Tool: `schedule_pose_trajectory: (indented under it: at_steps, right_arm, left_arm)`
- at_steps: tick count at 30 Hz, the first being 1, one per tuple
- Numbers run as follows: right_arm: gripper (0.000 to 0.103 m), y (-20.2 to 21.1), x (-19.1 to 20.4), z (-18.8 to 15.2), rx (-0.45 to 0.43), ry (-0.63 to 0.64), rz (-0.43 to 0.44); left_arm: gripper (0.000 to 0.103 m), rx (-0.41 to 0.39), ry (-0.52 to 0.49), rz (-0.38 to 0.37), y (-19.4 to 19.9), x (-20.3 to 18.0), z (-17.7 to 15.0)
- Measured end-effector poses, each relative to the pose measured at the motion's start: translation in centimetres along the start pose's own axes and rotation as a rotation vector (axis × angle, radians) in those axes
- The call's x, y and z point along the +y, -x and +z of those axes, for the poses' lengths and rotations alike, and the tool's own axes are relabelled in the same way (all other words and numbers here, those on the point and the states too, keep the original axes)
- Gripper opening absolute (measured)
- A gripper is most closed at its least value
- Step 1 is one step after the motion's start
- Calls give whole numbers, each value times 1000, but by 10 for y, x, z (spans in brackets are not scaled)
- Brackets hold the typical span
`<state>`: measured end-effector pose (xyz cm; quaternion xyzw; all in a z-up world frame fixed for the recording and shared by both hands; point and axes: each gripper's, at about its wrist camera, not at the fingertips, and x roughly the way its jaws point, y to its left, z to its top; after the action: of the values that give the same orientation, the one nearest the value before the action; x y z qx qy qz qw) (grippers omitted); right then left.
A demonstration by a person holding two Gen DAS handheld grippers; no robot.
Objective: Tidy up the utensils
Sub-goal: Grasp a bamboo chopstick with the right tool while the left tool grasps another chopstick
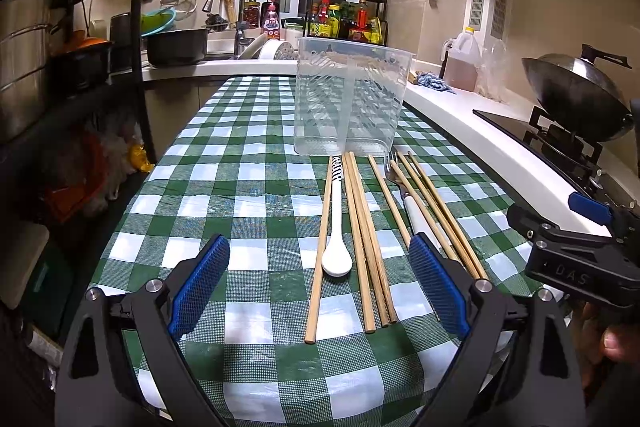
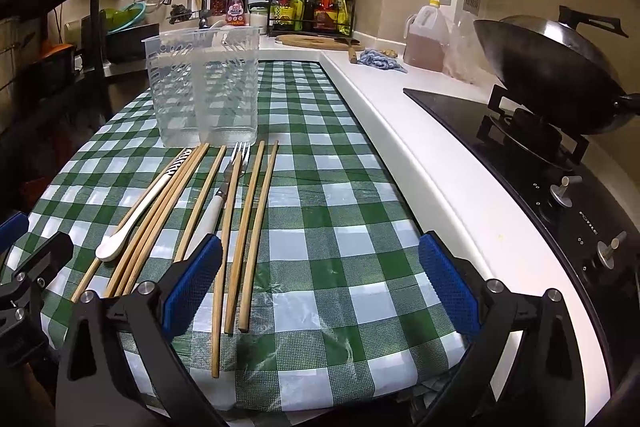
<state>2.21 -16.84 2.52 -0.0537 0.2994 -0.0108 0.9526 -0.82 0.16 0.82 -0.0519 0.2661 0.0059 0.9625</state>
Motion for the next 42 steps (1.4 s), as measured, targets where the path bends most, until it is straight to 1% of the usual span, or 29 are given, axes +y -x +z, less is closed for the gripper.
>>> schedule_pose_trajectory:
  at_steps: [2,5,9,10,11,12,13,14,15,17,18,20,21,22,23,24,26,28,33,36,37,38,39,42]
  right_arm:
    - [85,-1,0,-1,4,-5,1]
    - [81,-2,-2,0,9,-19,19]
    - [78,-3,-1,0,21,-30,68]
    - [78,-4,0,-1,30,-33,82]
    - [75,-6,0,-2,43,-37,95]
    - [68,-9,1,-3,60,-40,111]
    - [64,-13,2,-5,77,-43,127]
    - [55,-17,4,-7,98,-47,146]
    - [49,-23,4,-9,128,-55,171]
    - [41,-33,6,-14,172,-72,205]
    - [38,-35,9,-16,184,-73,217]
    - [34,-40,14,-20,202,-61,236]
    - [30,-41,16,-21,212,-55,242]
    - [28,-43,18,-23,223,-53,249]
    - [26,-44,18,-24,224,-58,253]
    - [22,-44,18,-24,224,-55,242]
    - [12,-47,18,-26,237,-57,240]
    - [10,-48,16,-26,241,-60,240]
    - [12,-46,20,-26,236,-22,220]
    - [10,-45,18,-27,238,-24,222]
    - [9,-45,18,-26,240,-27,224]
    - [6,-45,17,-26,243,-33,233]
    - [6,-45,16,-26,246,-43,241]
    - [6,-40,14,-21,221,-41,242]
  left_arm:
    - [86,1,0,-2,0,0,0]
    - [83,2,-2,-11,0,-1,0]
    - [79,5,-8,-15,-1,-2,0]
    - [76,7,-6,-16,-1,-2,0]
    - [71,11,-4,-19,-2,-1,-1]
    - [68,17,-1,-21,-3,0,-2]
    - [61,29,3,-20,-4,1,-4]
    - [54,49,7,-19,-8,3,-6]
    - [50,79,9,-17,-13,3,-9]
    - [42,139,19,-13,-23,5,-16]
    - [40,168,27,-8,-27,6,-20]
    - [38,198,32,0,-33,7,-25]
    - [38,198,27,5,-33,7,-26]
    - [34,202,25,4,-33,7,-26]
    - [33,201,25,3,-33,7,-27]
    - [31,201,22,9,-33,8,-28]
    - [22,201,17,24,-32,8,-29]
    - [19,203,20,29,-32,9,-28]
    - [19,200,12,30,-31,10,-28]
    - [19,196,-11,40,-30,6,-29]
    - [18,194,-17,43,-30,5,-29]
    - [11,193,-24,47,-30,4,-29]
    - [8,194,-29,47,-30,2,-30]
    - [7,189,-22,45,-28,3,-28]
